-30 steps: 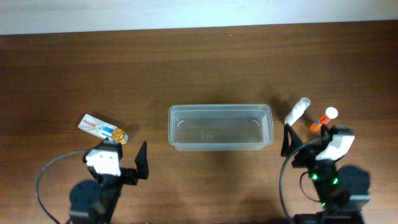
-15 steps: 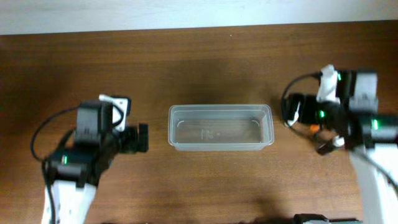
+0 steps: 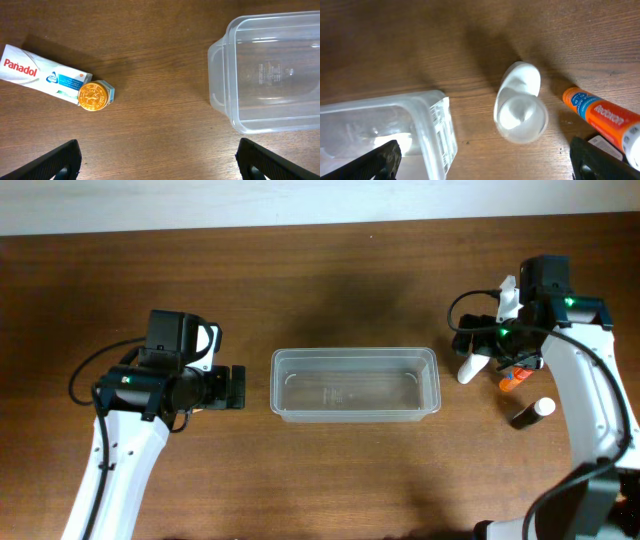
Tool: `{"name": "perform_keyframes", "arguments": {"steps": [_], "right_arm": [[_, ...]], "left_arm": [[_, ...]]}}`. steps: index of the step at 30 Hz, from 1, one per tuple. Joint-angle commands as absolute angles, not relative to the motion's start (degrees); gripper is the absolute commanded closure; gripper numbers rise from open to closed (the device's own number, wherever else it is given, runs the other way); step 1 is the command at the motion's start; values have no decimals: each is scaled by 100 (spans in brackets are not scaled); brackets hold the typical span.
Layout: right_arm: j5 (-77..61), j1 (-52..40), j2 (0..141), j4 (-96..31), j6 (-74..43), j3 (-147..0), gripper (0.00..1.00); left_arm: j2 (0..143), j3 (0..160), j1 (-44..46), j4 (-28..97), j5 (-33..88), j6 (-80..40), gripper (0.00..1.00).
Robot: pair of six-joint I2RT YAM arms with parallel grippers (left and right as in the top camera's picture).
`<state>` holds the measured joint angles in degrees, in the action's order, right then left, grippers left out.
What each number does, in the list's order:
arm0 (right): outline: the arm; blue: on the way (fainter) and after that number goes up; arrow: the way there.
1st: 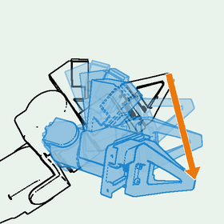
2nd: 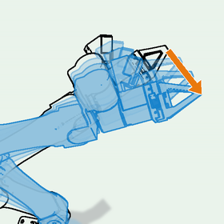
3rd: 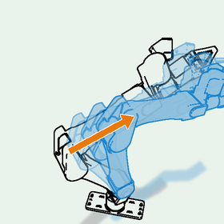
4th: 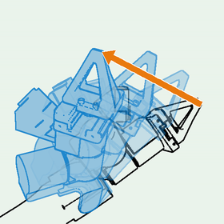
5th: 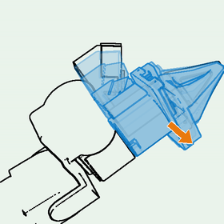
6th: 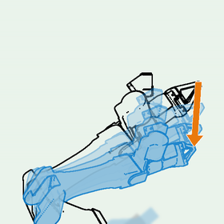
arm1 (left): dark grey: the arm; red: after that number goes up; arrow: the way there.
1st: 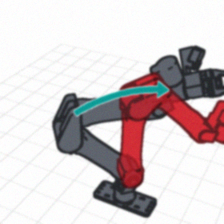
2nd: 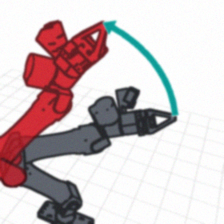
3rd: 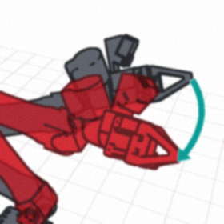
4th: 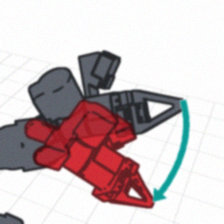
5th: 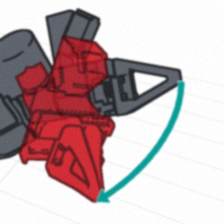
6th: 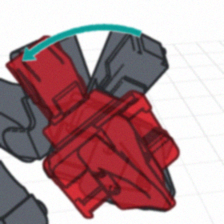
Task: Pack container
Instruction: 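Raise both arms and move the right gripper over the white spray bottle, then grasp the white spray bottle with the right gripper and place it in the container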
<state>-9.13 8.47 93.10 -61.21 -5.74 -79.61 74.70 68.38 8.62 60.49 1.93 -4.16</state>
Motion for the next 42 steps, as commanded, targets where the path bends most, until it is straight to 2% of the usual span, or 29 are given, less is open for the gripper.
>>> {"name": "perform_keyframes", "arguments": {"steps": [1, 5, 10, 15, 24, 42], "right_arm": [[-755, 880, 9507, -6053, -513, -8086, 4], [-681, 888, 9703, -6014, -513, -8086, 8], [-683, 913, 9880, -5972, -513, -8084, 24], [-681, 913, 9896, -5918, -513, -8086, 45], [-681, 913, 9896, -5889, -515, -8086, 62], [-231, 913, 9896, -5760, -690, -8086, 64]], "left_arm": [[7496, 6958, 873, 6040, 196, -429, 1], [7496, 6958, 873, 6038, 198, -429, 0], [7496, 6958, 873, 6040, 198, -429, 1], [7496, 6958, 873, 6040, 198, -429, 1], [7496, 6958, 873, 6025, 196, -429, 0], [7496, 6958, 873, 6003, 196, -429, 1]]}}
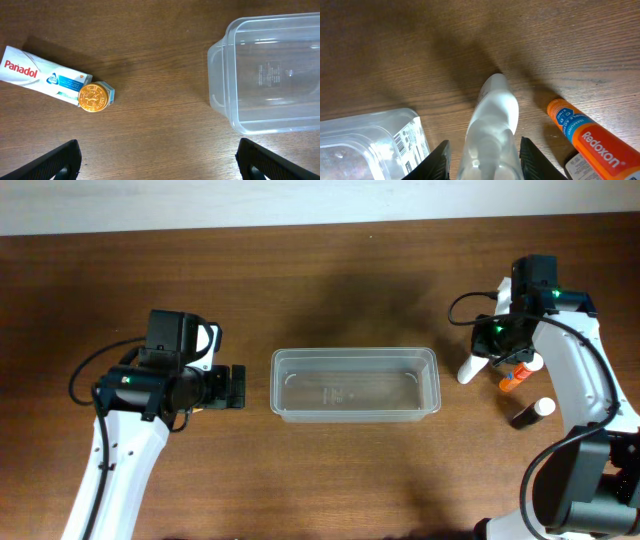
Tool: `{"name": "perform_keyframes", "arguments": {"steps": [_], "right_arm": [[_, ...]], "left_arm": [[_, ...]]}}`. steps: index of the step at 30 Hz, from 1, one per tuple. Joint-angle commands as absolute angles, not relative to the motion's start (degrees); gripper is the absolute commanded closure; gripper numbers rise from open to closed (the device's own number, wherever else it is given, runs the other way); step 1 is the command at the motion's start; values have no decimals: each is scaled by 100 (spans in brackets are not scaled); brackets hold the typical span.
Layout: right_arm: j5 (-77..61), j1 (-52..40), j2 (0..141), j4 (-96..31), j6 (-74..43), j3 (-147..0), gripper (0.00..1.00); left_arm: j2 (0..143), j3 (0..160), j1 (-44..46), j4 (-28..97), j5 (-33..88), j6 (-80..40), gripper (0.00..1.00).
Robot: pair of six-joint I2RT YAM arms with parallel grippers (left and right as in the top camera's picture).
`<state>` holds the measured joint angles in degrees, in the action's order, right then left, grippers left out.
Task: Pack container
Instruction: 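Grasp the white spray bottle with the right gripper and place it in the container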
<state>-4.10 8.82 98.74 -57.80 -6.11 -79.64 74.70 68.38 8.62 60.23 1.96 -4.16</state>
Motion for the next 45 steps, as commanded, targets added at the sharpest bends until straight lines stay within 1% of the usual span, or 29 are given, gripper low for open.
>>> {"name": "perform_keyframes", "arguments": {"steps": [1, 5, 8, 11, 20, 25, 31, 36, 41, 45], "right_arm": [[-231, 913, 9896, -5760, -690, -8086, 64], [-231, 913, 9896, -5756, -690, -8086, 71], [-231, 913, 9896, -5758, -690, -8086, 73], [-231, 913, 9896, -5758, -690, -8086, 78], [-491, 902, 9762, -5885, -687, -8204, 78], [-757, 856, 9382, -6580, -676, -8746, 78], [-847, 381, 8615, -7548, -423, -9207, 79], [-840, -482, 7994, -7898, -209, -9205, 78], [-646, -1170, 7985, -7911, -235, -9150, 78], [-429, -1280, 8241, -7758, -233, -8803, 78]], "left_arm": [[7496, 6958, 873, 6001, 196, -429, 1], [7496, 6958, 873, 6001, 196, -429, 1], [7496, 6958, 873, 6001, 196, -429, 1], [7496, 6958, 873, 6001, 198, -429, 1], [7496, 6958, 873, 6003, 196, -429, 1], [7496, 6958, 873, 6003, 196, -429, 1], [7496, 6958, 873, 5961, 196, -427, 1], [7496, 6958, 873, 5911, 196, -427, 1], [7496, 6958, 873, 5900, 196, -429, 1], [7496, 6958, 873, 5898, 196, -429, 1]]}}
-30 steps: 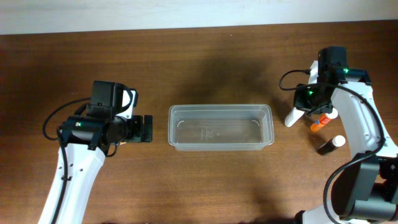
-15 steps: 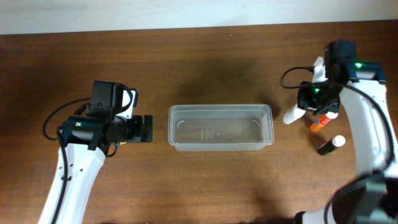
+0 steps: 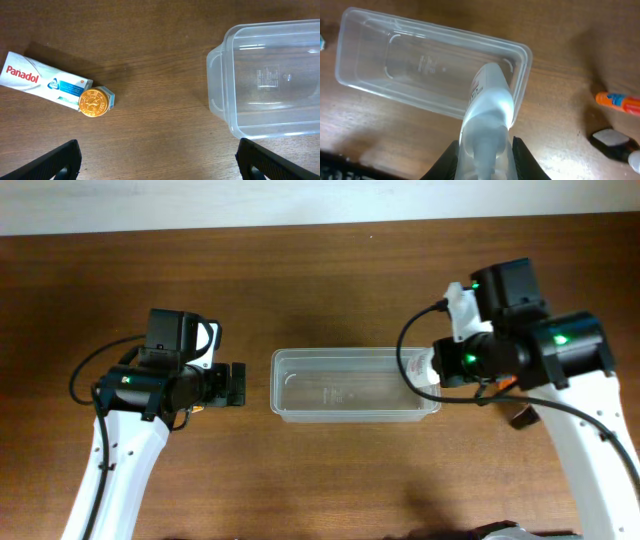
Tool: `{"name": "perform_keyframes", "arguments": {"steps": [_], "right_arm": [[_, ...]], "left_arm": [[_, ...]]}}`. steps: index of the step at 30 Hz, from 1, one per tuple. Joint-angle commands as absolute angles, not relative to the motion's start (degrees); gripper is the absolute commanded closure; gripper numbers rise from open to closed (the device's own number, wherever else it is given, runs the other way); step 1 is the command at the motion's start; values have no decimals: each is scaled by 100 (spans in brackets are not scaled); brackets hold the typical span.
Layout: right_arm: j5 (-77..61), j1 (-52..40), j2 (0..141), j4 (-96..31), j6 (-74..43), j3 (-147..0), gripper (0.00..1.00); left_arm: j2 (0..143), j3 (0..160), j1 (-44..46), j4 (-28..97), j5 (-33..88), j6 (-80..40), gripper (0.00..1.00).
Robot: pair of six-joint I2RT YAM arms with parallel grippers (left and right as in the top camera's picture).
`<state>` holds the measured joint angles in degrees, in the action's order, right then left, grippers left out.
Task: Pack container
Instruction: 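Grasp the white spray bottle with the right gripper and place it in the container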
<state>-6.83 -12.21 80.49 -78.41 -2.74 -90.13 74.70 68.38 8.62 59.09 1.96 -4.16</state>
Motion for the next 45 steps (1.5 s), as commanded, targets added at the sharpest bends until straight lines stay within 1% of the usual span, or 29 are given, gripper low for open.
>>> {"name": "perform_keyframes", "arguments": {"steps": [1, 7, 17, 19, 20, 24, 27, 31, 34, 38, 42, 45], "right_arm": [[-423, -1278, 8329, -7695, -233, -8674, 78], [-412, -1273, 8799, -6989, -228, -7985, 78], [-231, -1273, 9533, -6722, -235, -7957, 77], [-231, -1273, 9564, -6724, -233, -7957, 69], [-231, -1273, 9561, -6724, -233, -7959, 64], [-231, -1273, 9441, -6729, -235, -7985, 58], [-178, -1267, 9209, -6816, -239, -8143, 57], [425, -1232, 8794, -7063, -552, -8670, 52], [652, -965, 8449, -7096, -829, -9004, 41], [585, -73, 8237, -7078, -998, -9168, 33], [405, 858, 8453, -7181, -996, -9129, 30], [248, 1382, 8779, -7247, -991, -9085, 28]], "left_arm": [[7496, 6958, 873, 5898, 196, -429, 1], [7496, 6958, 873, 5900, 196, -429, 1], [7496, 6958, 873, 5900, 196, -429, 1], [7496, 6958, 873, 5900, 196, -429, 1], [7496, 6958, 873, 5900, 196, -429, 1], [7496, 6958, 873, 5900, 196, -429, 1], [7496, 6958, 873, 5900, 196, -427, 1], [7496, 6958, 873, 5900, 196, -427, 1], [7496, 6958, 873, 5900, 196, -429, 0], [7496, 6958, 873, 5900, 196, -429, 1], [7496, 6958, 873, 5898, 196, -429, 1], [7496, 6958, 873, 5898, 196, -429, 1]]}}
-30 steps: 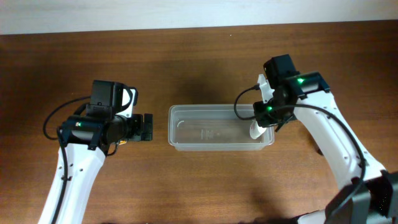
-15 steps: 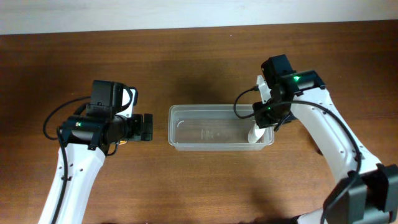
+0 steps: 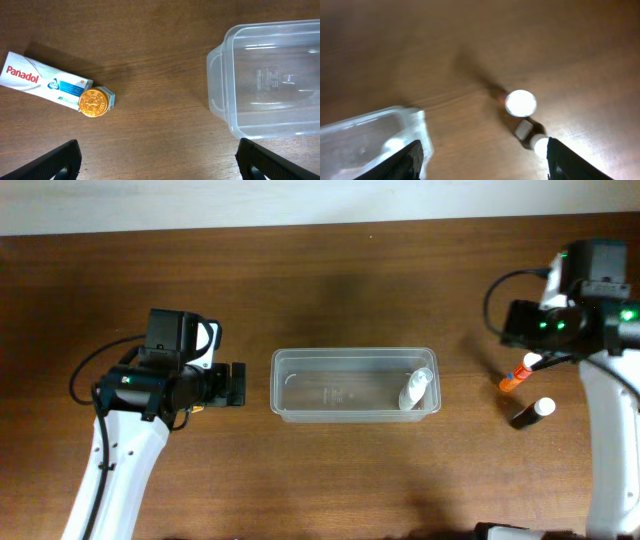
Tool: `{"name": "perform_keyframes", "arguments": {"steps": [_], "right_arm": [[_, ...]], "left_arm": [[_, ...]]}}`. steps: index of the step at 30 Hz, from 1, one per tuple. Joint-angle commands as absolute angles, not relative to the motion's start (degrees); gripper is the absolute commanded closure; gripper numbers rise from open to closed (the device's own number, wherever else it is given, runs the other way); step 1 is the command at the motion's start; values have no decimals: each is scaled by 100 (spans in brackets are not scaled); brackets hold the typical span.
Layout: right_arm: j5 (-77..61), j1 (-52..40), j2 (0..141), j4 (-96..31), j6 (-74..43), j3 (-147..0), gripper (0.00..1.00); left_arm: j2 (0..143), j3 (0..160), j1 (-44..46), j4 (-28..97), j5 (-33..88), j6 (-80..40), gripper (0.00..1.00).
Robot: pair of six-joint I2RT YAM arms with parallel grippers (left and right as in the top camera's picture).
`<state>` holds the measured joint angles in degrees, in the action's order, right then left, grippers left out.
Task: Pack container
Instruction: 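Grasp the white spray bottle with the right gripper and place it in the container, then grasp the orange Redoxon tube with the right gripper and place it in the container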
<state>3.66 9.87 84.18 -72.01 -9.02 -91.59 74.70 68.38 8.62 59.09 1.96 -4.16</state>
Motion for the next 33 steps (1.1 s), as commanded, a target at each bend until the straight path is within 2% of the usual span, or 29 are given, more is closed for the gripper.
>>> {"name": "perform_keyframes", "arguments": {"steps": [1, 6, 15, 18, 27, 33], "right_arm": [[189, 1516, 8914, -7273, -987, -9085, 28], [174, 1892, 9653, -7363, -989, -9085, 25], [-259, 2027, 10794, -7371, -777, -9085, 27], [-261, 2027, 10943, -7354, -779, -9085, 36], [-261, 2027, 10943, -7328, -781, -9098, 74], [-307, 2027, 10829, -7356, -779, -9109, 83]], "left_arm": [[7496, 6958, 873, 5898, 196, -429, 0], [7496, 6958, 873, 5898, 196, -429, 1], [7496, 6958, 873, 5900, 196, -429, 1], [7496, 6958, 873, 5900, 196, -429, 1], [7496, 6958, 873, 5900, 196, -429, 1], [7496, 6958, 873, 5900, 196, -429, 1]]}}
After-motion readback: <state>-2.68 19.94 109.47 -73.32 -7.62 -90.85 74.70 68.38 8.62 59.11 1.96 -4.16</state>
